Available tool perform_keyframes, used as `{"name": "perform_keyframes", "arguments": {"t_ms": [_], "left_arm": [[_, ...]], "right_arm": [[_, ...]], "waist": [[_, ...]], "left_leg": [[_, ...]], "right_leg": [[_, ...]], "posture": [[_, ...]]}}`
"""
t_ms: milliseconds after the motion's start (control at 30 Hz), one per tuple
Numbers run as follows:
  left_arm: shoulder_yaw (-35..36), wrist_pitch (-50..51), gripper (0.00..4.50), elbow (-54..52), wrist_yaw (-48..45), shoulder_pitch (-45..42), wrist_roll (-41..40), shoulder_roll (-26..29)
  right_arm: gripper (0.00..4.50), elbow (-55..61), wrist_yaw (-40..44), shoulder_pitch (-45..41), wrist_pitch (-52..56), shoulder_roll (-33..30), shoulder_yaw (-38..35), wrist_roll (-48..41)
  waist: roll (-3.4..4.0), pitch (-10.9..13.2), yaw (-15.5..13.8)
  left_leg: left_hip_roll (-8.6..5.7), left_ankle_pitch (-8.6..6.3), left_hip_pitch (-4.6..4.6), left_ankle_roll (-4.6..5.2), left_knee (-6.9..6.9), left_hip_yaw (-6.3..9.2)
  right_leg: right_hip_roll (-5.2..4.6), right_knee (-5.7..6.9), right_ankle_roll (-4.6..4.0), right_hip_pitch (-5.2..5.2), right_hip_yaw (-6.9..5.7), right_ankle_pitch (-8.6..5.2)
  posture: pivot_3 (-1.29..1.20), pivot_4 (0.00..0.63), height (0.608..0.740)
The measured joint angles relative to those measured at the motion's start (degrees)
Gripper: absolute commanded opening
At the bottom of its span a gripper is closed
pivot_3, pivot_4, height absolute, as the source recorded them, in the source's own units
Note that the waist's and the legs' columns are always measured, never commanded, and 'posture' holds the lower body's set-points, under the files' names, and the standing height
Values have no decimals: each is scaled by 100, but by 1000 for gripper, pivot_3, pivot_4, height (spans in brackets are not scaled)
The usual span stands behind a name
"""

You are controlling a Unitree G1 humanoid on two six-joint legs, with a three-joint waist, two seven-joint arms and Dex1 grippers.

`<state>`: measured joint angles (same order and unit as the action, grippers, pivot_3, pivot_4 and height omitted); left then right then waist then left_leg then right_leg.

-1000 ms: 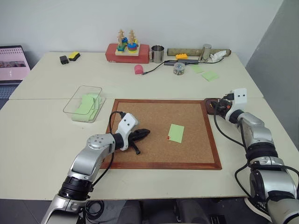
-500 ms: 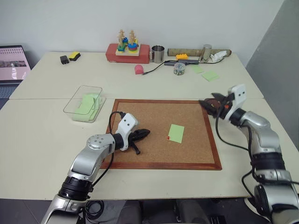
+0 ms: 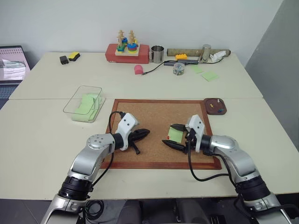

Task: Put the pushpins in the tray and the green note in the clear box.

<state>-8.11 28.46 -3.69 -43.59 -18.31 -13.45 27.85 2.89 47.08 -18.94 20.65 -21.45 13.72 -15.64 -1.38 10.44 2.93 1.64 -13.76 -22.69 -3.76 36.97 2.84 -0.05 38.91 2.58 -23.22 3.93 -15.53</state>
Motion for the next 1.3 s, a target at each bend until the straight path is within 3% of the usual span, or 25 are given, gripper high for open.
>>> {"name": "perform_keyframes", "arguments": {"t_ms": [67, 167, 767, 1300], "left_arm": [[1, 11, 0, -18, 6, 8, 0, 2], [2, 16, 0, -40, 16, 24, -1, 6], [14, 34, 0, -116, 47, 87, -3, 16], [14, 33, 0, -103, 50, 71, -4, 10]], "right_arm": [[4063, -121, -20, -39, -40, 36, 63, 112], [3651, -220, -22, -75, -132, 80, 89, 158], [49, -563, 60, -173, -519, 150, 104, 364], [49, -62, 36, -297, -254, 124, -201, 82]], "waist": [[0, 0, -1], [0, 0, -1], [0, 0, 0], [0, 1, 3]], "left_leg": [[0, 0, 0, 0, 0, 0], [0, 0, 0, 0, -1, 1], [0, 0, 0, 0, -1, 1], [0, 0, -1, 0, -1, 1]], "right_leg": [[0, 0, 0, 0, 0, 0], [0, 0, 0, 0, 0, 0], [0, 1, 0, 0, 0, 0], [0, 1, 0, -3, 0, 0]], "posture": [[0, 150, 740], [0, 150, 740], [0, 150, 740], [0, 150, 740]]}}
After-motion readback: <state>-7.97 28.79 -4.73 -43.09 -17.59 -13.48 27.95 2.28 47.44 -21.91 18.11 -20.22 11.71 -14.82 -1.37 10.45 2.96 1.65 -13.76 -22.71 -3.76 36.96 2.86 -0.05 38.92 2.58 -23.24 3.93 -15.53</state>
